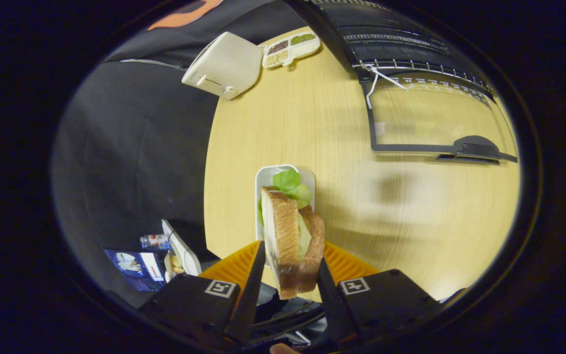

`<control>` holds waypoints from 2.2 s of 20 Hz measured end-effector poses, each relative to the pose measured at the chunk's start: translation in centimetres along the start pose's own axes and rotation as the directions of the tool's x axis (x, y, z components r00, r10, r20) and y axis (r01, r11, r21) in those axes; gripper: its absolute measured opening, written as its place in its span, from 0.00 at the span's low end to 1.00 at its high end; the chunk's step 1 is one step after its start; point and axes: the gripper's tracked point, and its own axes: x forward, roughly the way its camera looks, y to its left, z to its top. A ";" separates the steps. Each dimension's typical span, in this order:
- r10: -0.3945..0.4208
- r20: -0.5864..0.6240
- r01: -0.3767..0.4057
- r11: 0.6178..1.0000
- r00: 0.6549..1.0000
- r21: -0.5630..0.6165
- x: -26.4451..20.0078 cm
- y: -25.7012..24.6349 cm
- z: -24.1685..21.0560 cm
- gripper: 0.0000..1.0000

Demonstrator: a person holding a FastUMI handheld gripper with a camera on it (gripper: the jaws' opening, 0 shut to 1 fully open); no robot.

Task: Open the toaster oven, put the food inside, and close the toaster oven door.

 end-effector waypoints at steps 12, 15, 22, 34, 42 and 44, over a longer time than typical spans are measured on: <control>0.154 0.054 -0.152 0.988 0.987 -0.037 -6.4 5.9 0.5 0.35; 0.226 0.120 -0.224 0.974 0.967 -0.037 -10.3 6.4 1.6 0.35; 0.250 0.366 -0.273 0.962 0.896 0.010 -19.3 0.5 5.8 0.35; 0.223 0.654 -0.514 0.806 0.723 0.293 -18.9 -11.4 15.2 0.34; 0.153 0.776 -0.592 0.739 0.612 0.321 -15.0 -14.9 22.3 0.34; 0.140 0.819 -0.626 0.719 0.556 0.302 -15.1 -15.1 23.5 0.34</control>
